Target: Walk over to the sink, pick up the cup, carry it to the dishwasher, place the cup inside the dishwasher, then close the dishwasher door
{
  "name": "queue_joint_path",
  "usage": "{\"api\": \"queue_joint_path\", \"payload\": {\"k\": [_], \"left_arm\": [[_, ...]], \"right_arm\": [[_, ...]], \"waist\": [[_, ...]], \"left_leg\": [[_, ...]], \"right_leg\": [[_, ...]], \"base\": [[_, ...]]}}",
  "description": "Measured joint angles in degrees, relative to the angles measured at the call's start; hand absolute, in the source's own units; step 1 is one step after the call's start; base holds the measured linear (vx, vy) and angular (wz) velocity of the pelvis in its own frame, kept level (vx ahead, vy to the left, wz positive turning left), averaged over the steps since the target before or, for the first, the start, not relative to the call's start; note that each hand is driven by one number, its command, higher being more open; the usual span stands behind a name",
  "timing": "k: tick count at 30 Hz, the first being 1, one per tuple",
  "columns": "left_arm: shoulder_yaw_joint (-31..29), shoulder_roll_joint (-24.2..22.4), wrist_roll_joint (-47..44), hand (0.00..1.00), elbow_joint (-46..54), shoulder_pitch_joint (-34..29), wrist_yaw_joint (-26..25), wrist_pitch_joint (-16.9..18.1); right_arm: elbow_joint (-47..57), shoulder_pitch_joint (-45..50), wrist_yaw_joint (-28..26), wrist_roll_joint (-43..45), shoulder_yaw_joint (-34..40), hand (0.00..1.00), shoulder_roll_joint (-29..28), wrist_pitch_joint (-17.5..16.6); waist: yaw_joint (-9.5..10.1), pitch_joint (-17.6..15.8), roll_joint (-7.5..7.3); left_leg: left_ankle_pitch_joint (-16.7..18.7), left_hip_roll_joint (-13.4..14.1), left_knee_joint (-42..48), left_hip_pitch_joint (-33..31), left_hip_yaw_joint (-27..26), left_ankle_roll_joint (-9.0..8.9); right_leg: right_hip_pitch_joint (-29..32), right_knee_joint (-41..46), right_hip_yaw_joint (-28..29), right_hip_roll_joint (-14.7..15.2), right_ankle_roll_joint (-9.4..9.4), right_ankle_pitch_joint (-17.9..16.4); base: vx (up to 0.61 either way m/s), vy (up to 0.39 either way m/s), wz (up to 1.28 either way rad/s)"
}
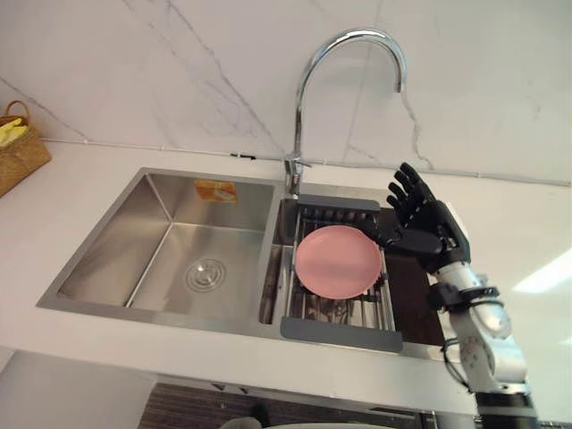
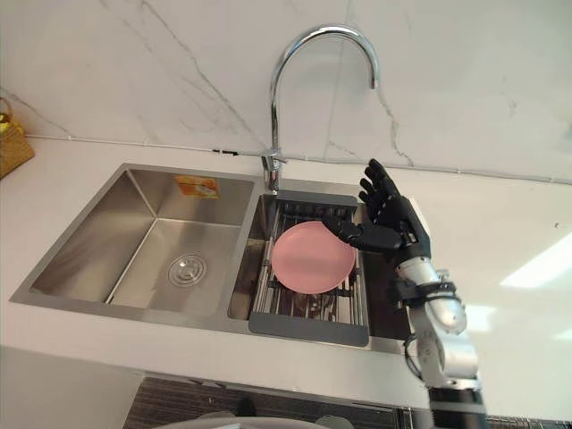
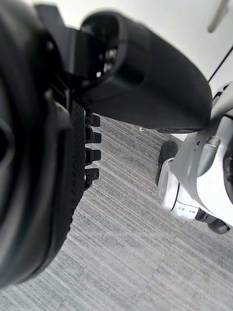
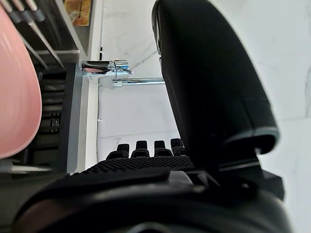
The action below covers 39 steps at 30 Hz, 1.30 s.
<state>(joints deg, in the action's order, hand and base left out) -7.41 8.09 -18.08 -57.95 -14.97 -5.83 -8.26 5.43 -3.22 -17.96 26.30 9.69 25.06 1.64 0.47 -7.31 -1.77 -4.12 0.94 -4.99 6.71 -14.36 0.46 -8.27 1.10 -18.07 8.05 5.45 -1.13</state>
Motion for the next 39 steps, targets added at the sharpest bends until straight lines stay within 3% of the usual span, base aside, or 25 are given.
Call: {"api": "queue_joint_path", "payload": {"k": [7,14,20,32,39], "left_arm": [[0.0,0.8,0.0,1.0,0.1,0.1,0.9,-0.9],[0.1,1.5,0.0,1.0,0.1,0.0,0.9,-1.6],[0.6,3.0,-0.3,1.0,-0.2,0.1,0.9,-2.0],[1.2,3.2,-1.2,1.0,-0.2,0.2,0.7,-2.6],[1.2,3.2,-1.1,1.0,-0.1,0.2,0.7,-2.5]], "right_arm": [[-1.0,-1.5,-10.0,-1.6,1.1,1.0,7.8,4.0],[-2.2,0.9,-18.8,-10.3,-2.2,1.0,10.5,2.5],[-3.5,2.0,-19.1,-13.1,-4.6,1.0,10.6,-0.8],[-8.5,2.8,-11.6,-25.8,-5.8,1.0,6.7,-9.8],[-9.0,3.6,-11.4,-28.8,-6.8,1.0,5.2,-11.2]], "waist": [[-2.24,0.4,-0.36],[-2.77,0.5,-1.15],[-2.96,0.8,-2.1],[-2.74,1.0,-2.06],[-2.59,1.0,-2.07]], "left_leg": [[0.2,0.5,0.0,0.3,-0.6,-1.05],[0.3,0.7,-0.3,0.4,-2.3,-1.26],[0.2,1.2,-0.3,0.2,-3.7,-1.13],[0.2,1.1,-0.4,0.2,-3.2,-1.1],[0.2,0.9,-0.4,0.2,-2.5,-1.1]], "right_leg": [[-0.1,-0.2,0.4,-0.5,0.04,0.2],[0.6,-0.5,1.5,-0.7,0.08,0.3],[1.4,-1.1,0.9,-0.6,0.11,1.0],[0.8,-1.6,0.2,-0.7,0.05,1.4],[0.1,-2.0,-0.7,-0.6,0.11,1.5]], "base": [[0.05,-0.021,-0.07],[-0.01,0.01,-0.09],[0.0,0.005,-0.16],[0.0,0.0,0.01],[0.01,0.001,0.06]]}}
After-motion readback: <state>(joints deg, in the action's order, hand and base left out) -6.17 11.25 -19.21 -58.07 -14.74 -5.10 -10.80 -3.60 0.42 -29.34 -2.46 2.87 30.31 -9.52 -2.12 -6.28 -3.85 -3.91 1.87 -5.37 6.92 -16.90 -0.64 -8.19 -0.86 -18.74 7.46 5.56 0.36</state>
